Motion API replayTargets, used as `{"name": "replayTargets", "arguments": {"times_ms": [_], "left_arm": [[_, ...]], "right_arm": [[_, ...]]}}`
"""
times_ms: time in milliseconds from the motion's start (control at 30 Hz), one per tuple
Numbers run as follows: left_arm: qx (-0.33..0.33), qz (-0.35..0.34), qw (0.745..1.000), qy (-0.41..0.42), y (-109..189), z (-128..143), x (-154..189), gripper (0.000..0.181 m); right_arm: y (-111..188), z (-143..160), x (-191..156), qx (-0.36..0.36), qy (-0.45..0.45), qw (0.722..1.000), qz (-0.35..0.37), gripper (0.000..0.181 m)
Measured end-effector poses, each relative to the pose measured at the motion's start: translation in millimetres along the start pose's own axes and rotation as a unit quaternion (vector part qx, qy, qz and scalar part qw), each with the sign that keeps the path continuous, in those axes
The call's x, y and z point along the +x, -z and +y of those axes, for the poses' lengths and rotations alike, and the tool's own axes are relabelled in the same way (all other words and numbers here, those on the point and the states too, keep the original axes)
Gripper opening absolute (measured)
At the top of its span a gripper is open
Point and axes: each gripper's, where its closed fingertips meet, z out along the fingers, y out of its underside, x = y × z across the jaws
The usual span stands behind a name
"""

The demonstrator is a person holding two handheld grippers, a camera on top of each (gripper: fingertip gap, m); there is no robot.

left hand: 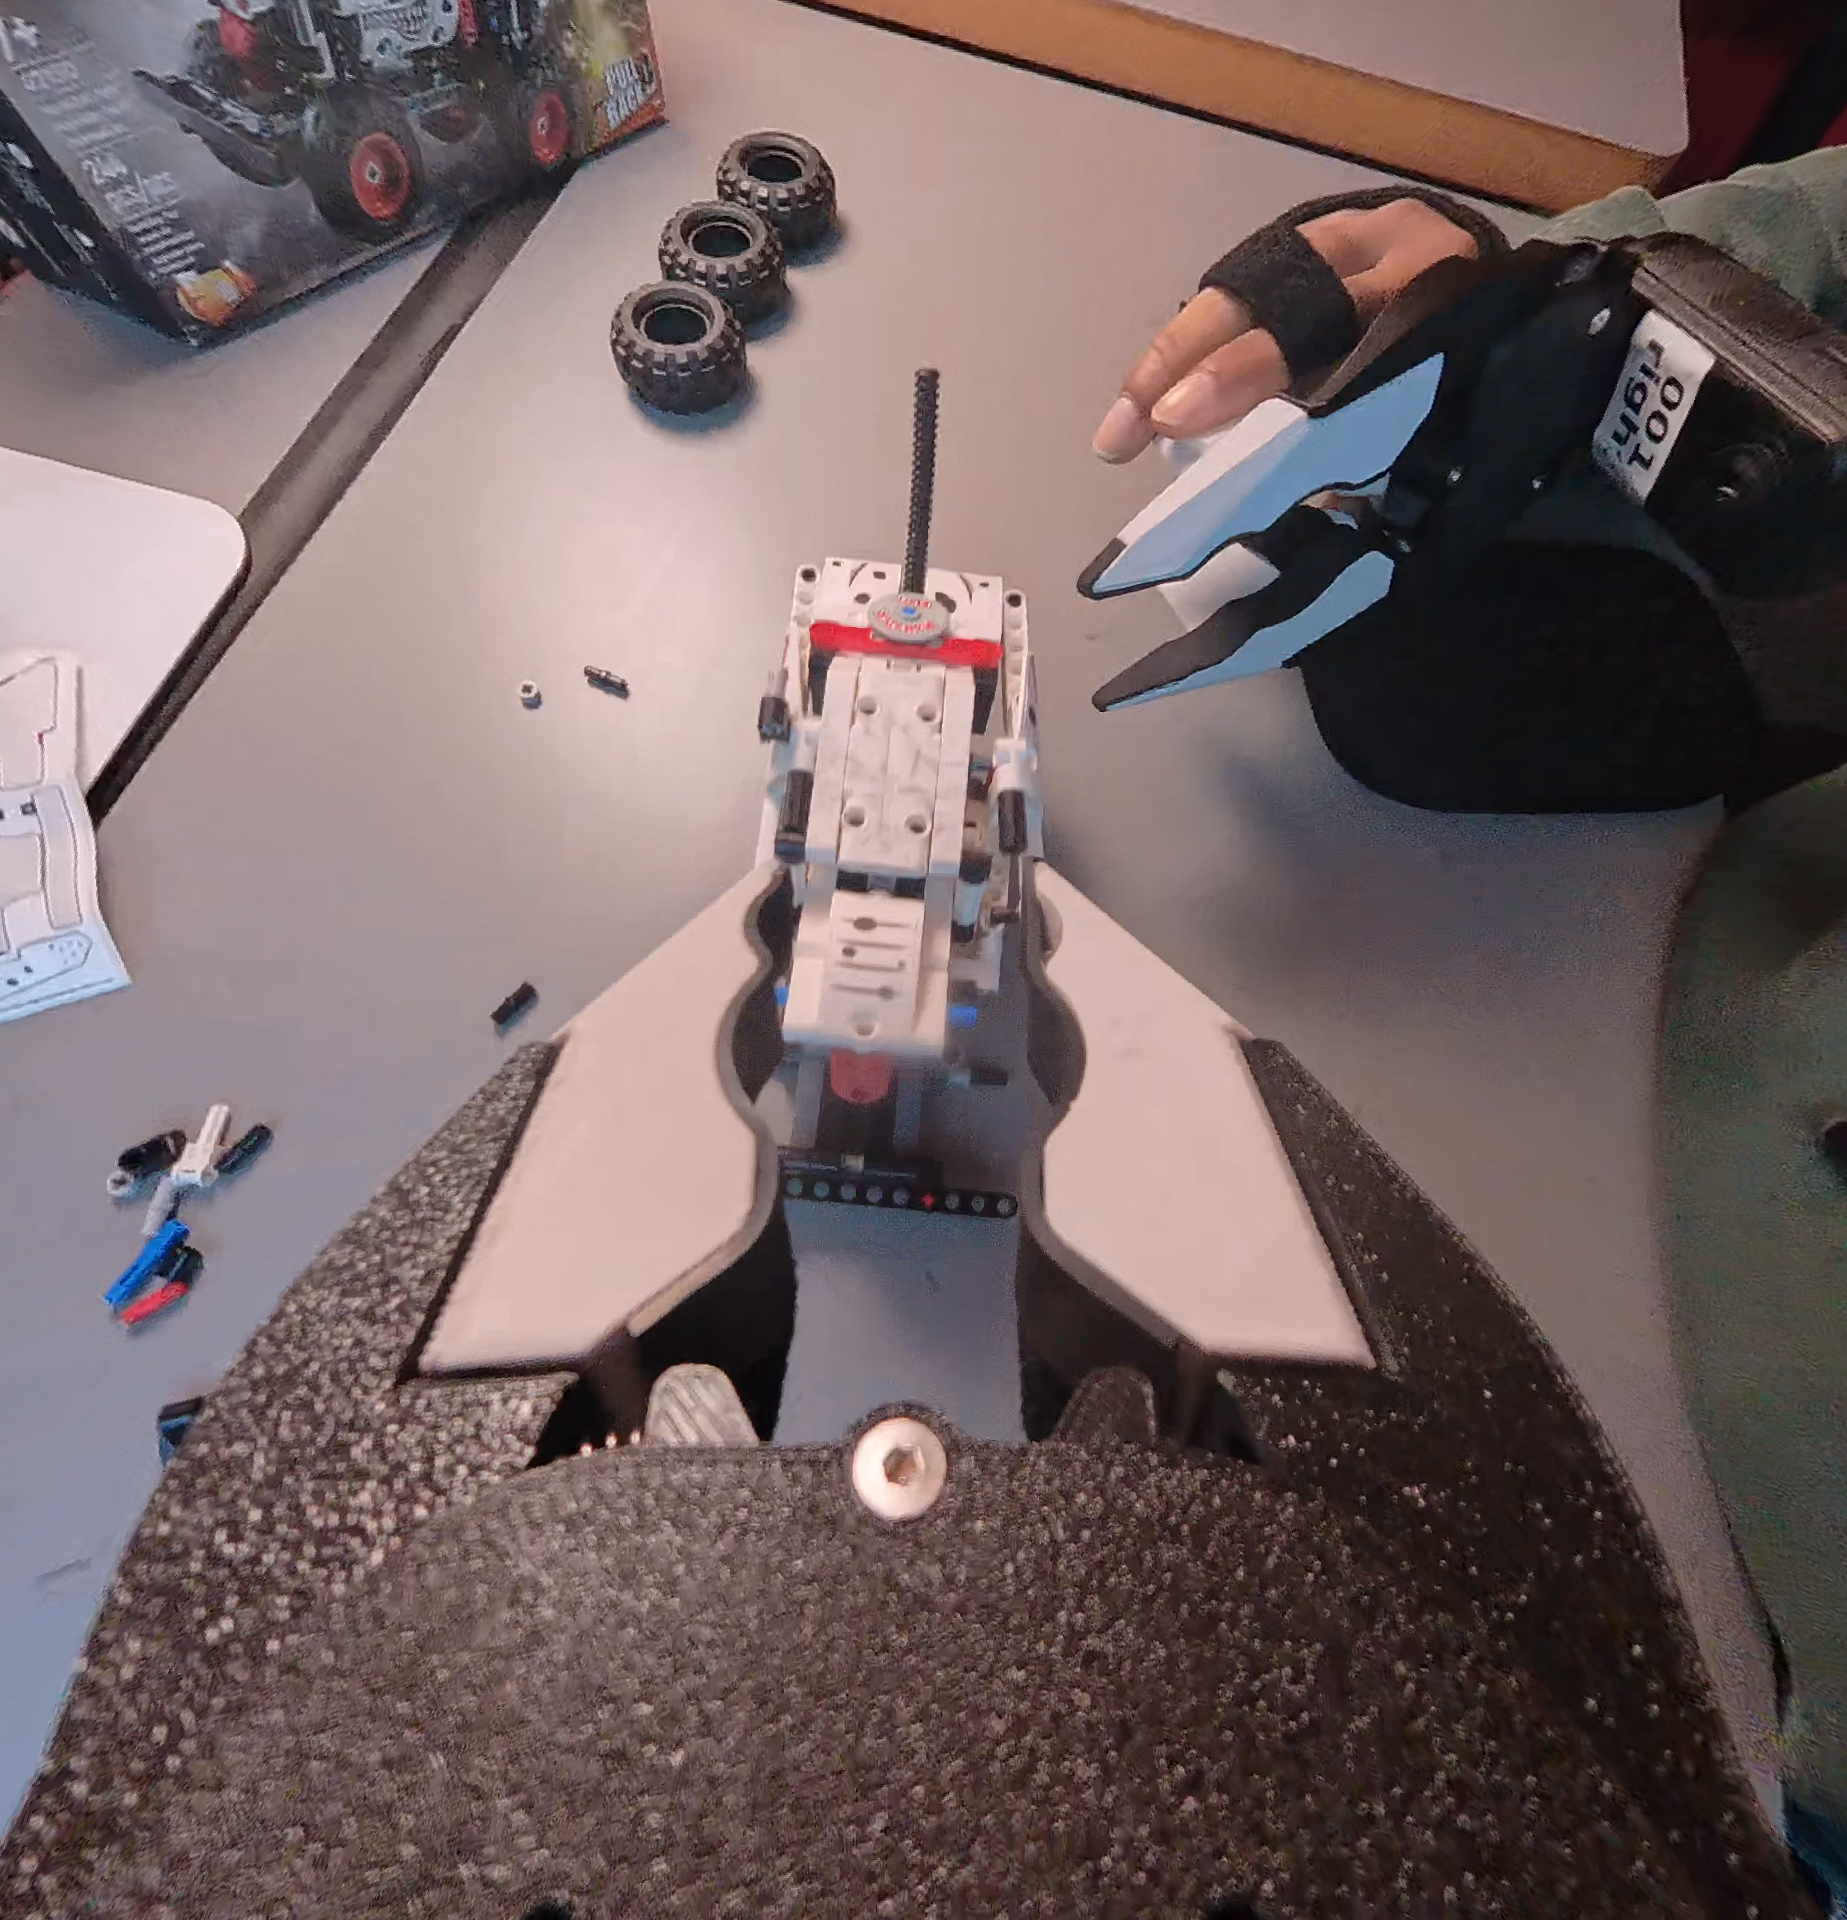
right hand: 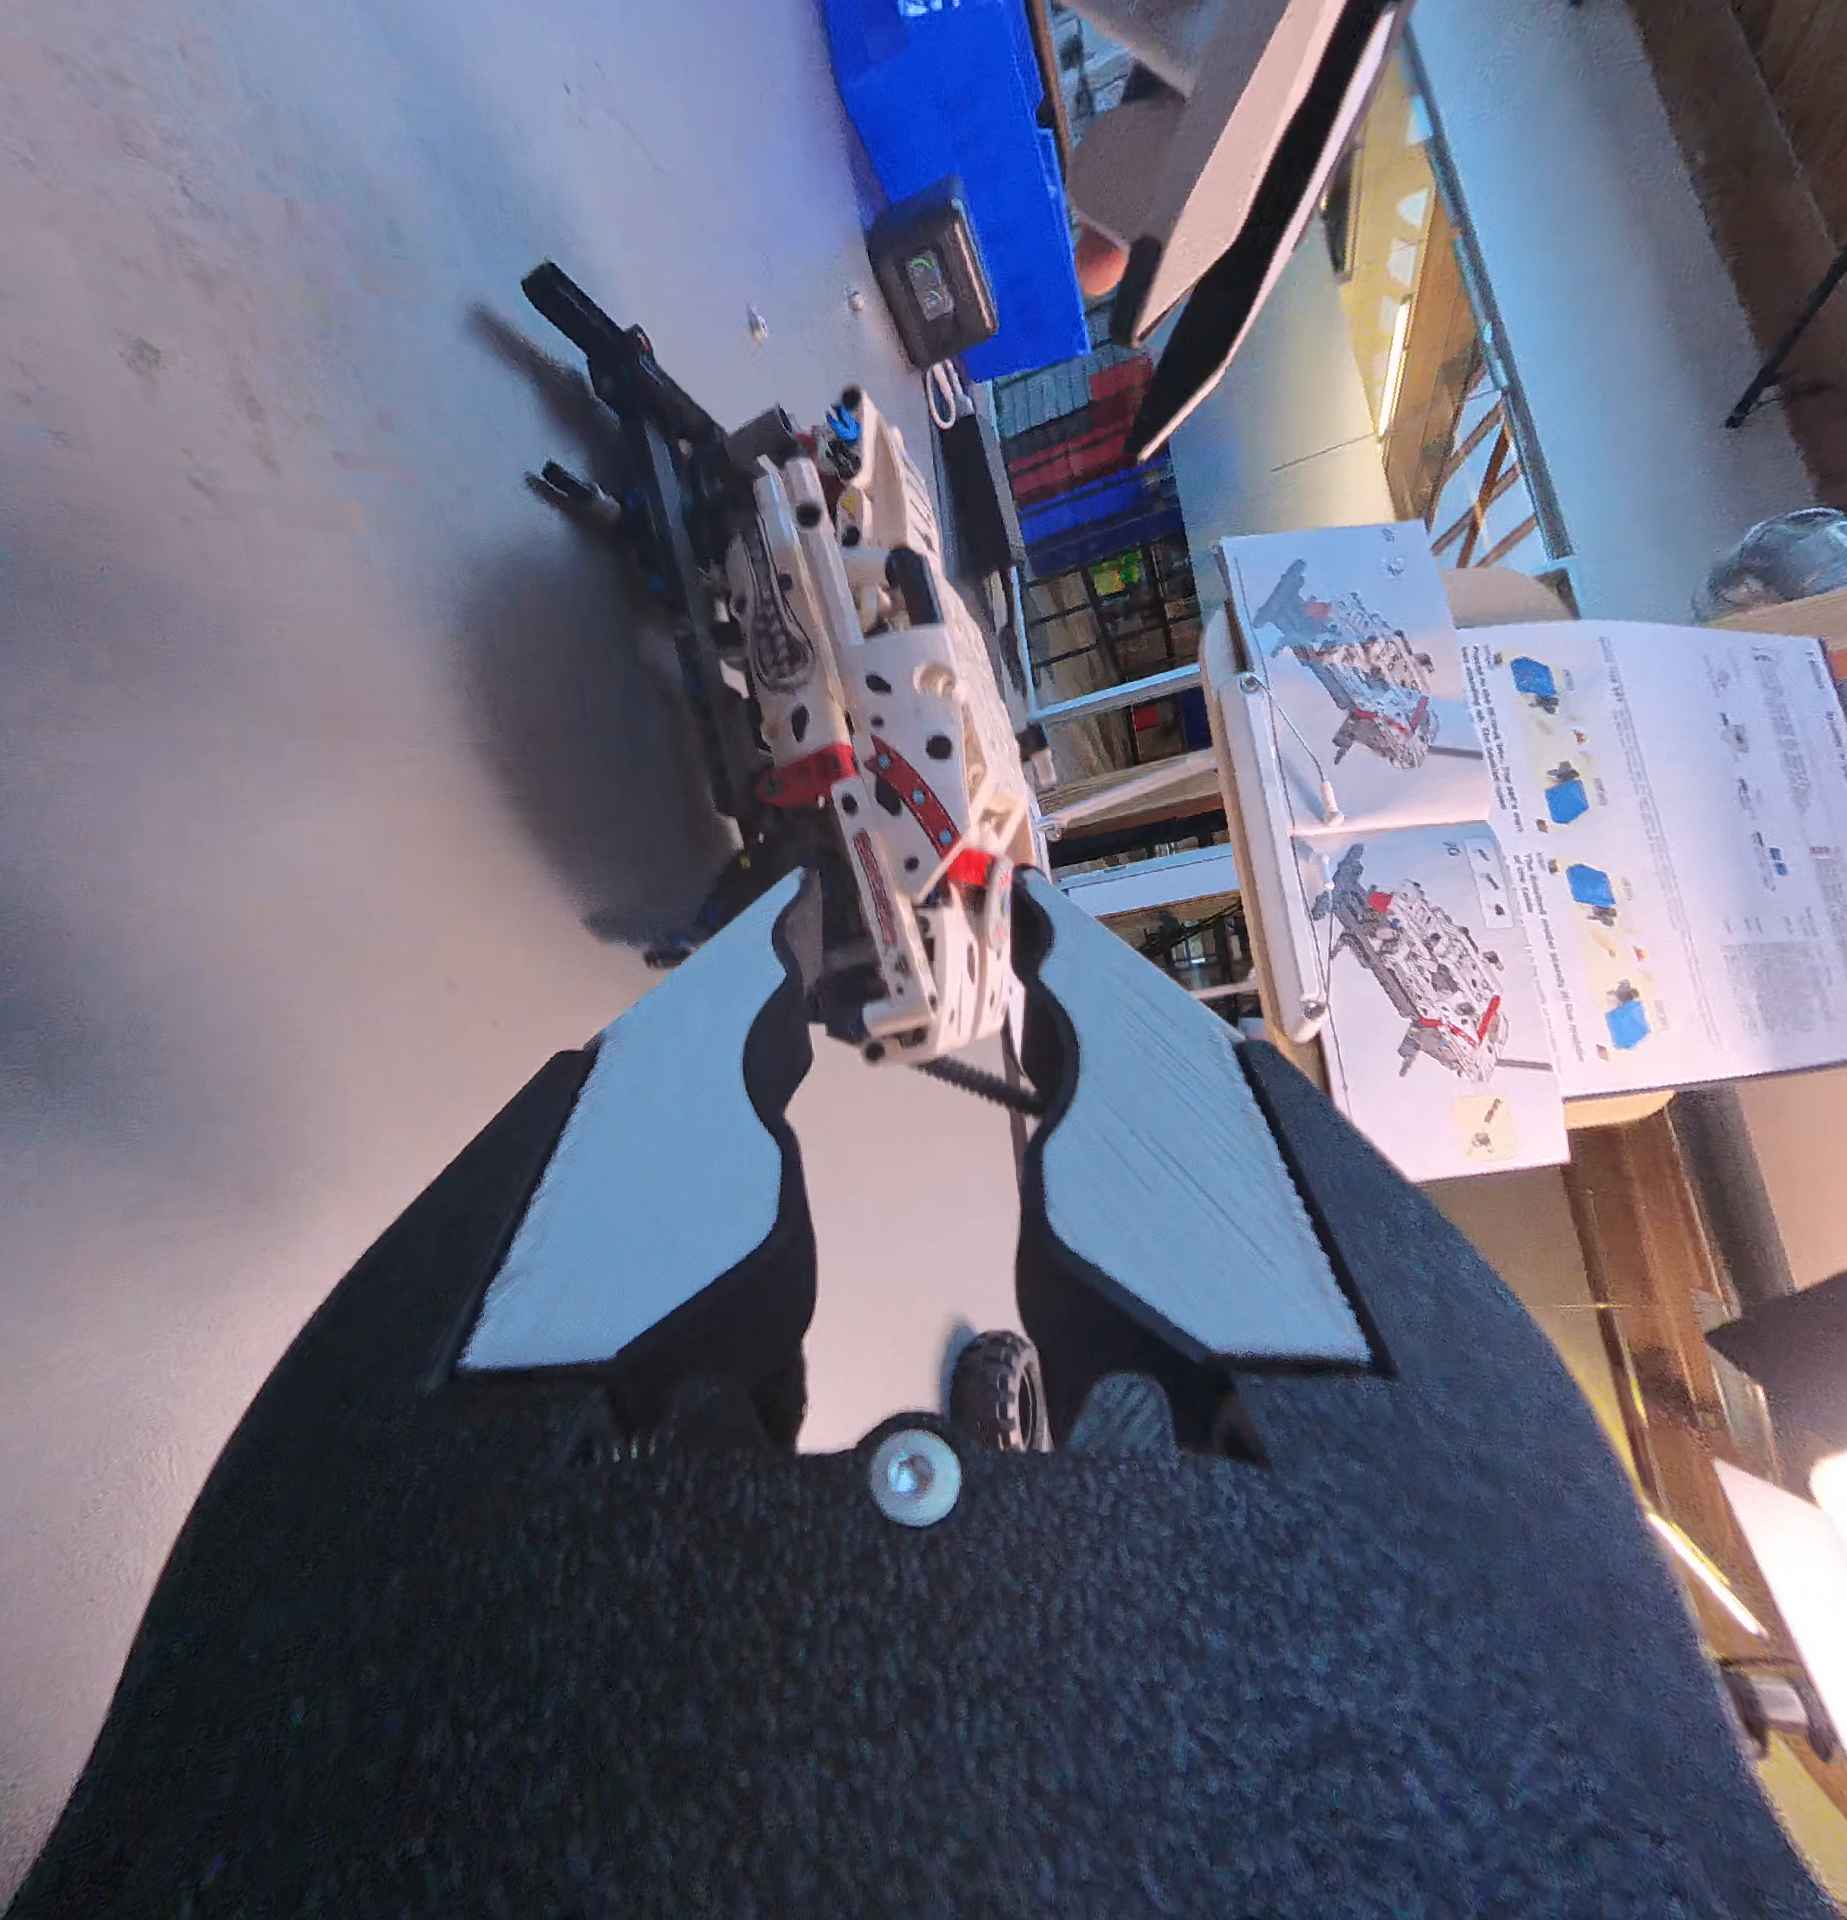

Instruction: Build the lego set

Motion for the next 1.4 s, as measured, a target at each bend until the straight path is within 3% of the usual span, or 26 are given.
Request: {"name": "replayTargets", "arguments": {"times_ms": [133, 267, 433, 667, 833, 1000, 1400], "left_arm": [[0.057, 0.001, 0.998, 0.021, 1, 36, -8, 0.061], [0.080, 0.008, 0.996, 0.031, -13, 52, -13, 0.071], [0.082, 0.021, 0.996, 0.020, -32, 55, -7, 0.057], [0.092, 0.026, 0.995, 0.008, -29, 59, -1, 0.050], [0.101, 0.037, 0.994, -0.003, -22, 63, 3, 0.054], [0.098, 0.008, 0.995, -0.010, -24, 64, -2, 0.046], [0.099, -0.010, 0.995, -0.025, -27, 67, -4, 0.046]], "right_arm": [[-22, -18, -4, -0.010, 0.021, 1.000, -0.008, 0.044], [-40, -11, -4, -0.034, 0.032, 0.999, -0.014, 0.040], [-40, -13, -1, -0.031, -0.038, 0.999, -0.015, 0.024], [-38, -12, 3, -0.030, -0.118, 0.993, 0.004, 0.025], [-38, -13, 5, -0.024, -0.135, 0.990, 0.017, 0.025], [-38, -13, 5, -0.016, -0.157, 0.987, 0.024, 0.026], [-38, -16, 2, -0.018, -0.119, 0.992, 0.033, 0.026]]}}
